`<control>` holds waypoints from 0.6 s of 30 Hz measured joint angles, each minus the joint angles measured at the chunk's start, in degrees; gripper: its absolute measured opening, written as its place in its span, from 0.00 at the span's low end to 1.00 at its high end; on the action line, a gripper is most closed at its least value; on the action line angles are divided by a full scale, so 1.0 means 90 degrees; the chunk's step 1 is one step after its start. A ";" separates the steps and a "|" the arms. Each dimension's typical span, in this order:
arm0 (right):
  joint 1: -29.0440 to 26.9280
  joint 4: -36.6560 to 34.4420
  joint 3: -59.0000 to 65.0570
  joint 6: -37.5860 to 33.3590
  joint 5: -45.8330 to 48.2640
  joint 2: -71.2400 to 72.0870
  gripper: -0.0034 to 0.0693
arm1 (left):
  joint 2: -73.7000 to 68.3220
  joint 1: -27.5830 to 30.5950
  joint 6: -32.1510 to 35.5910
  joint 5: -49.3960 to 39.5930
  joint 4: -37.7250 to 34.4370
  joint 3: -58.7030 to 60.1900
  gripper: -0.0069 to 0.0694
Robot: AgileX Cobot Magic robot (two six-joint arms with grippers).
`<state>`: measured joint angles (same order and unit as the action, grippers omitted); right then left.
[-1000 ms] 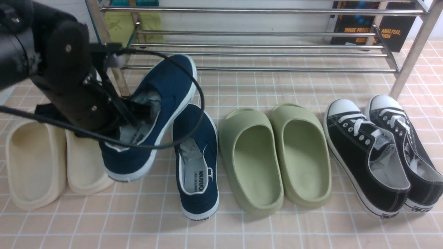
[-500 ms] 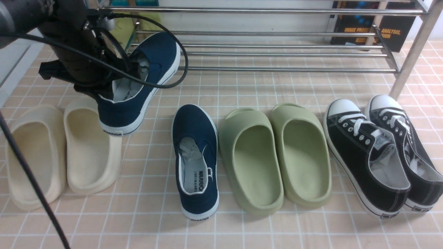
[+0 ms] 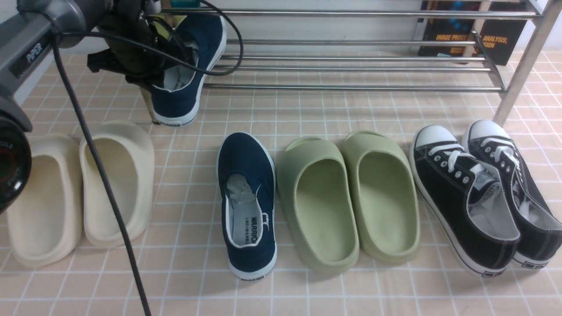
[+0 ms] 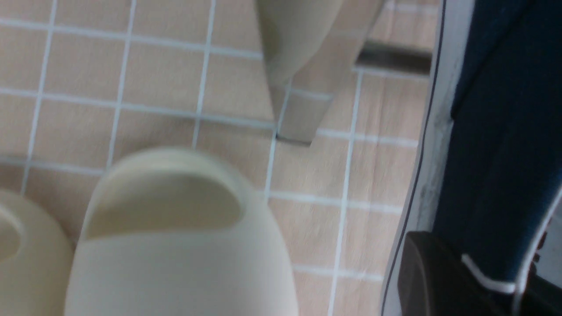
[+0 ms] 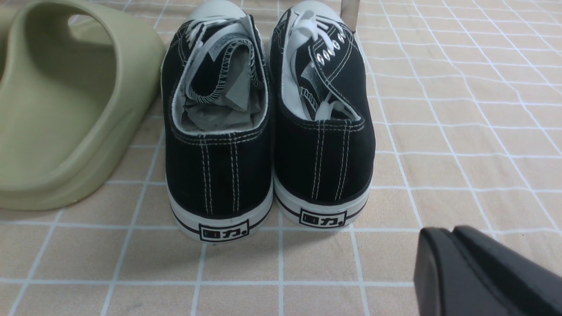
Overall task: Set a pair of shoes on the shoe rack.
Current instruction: Use the left arm to put a shoe into the shoe rack
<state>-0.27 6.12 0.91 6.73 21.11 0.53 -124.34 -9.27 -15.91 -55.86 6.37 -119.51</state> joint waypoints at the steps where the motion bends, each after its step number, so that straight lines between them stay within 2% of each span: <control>1: 0.0000 0.0000 0.0000 0.0000 0.0000 0.0000 0.11 | -0.0103 0.0000 -0.0062 0.0209 0.0000 -0.0071 0.14; 9: 0.0000 0.0000 0.0000 0.0000 0.0000 0.0000 0.12 | -0.0256 -0.0008 -0.0462 0.0717 -0.0049 -0.0103 0.18; 12: 0.0000 0.0000 0.0000 0.0000 0.0000 0.0000 0.13 | -0.0262 -0.0020 -0.0527 0.0795 -0.0071 -0.0106 0.25; 18: 0.0000 0.0000 0.0000 0.0000 0.0000 0.0000 0.13 | -0.0259 -0.0032 -0.0579 0.0821 0.0008 -0.0119 0.45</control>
<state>-0.27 6.12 0.91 6.73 21.11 0.53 -126.67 -9.56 -21.12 -48.47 6.44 -120.58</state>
